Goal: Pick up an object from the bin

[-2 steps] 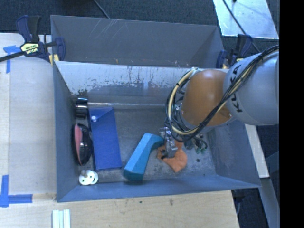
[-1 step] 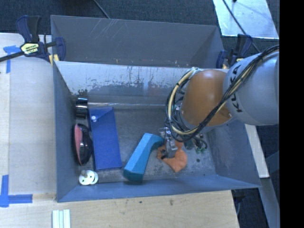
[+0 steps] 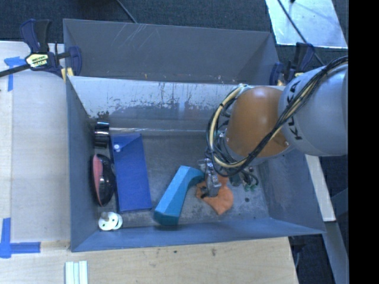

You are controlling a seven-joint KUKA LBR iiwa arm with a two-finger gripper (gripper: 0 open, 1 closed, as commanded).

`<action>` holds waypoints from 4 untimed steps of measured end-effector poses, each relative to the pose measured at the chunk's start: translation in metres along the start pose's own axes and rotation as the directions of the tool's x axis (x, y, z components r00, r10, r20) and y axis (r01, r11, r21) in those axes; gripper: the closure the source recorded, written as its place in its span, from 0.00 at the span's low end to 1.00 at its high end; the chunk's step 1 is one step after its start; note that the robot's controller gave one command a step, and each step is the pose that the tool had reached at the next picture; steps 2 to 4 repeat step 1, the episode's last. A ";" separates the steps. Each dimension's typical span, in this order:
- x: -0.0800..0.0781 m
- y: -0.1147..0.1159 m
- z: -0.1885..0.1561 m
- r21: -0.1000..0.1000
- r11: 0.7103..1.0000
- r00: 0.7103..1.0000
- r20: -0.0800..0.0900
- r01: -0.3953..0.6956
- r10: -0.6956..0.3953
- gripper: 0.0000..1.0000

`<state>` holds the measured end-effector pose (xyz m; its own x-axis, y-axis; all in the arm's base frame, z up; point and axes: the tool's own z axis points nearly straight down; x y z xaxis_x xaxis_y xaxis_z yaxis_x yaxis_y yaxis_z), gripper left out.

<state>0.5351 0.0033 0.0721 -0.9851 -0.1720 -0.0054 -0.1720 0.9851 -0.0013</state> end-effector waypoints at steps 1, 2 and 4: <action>0.013 0.006 -0.199 0.000 1.000 1.000 -0.001 0.010 -0.010 1.00; 0.013 0.006 -0.199 0.000 1.000 1.000 -0.001 0.010 -0.010 1.00; 0.013 0.006 -0.199 0.000 1.000 1.000 -0.001 0.010 -0.010 1.00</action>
Offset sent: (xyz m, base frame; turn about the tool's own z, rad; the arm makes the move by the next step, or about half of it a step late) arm 0.0000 0.0000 0.0000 0.0000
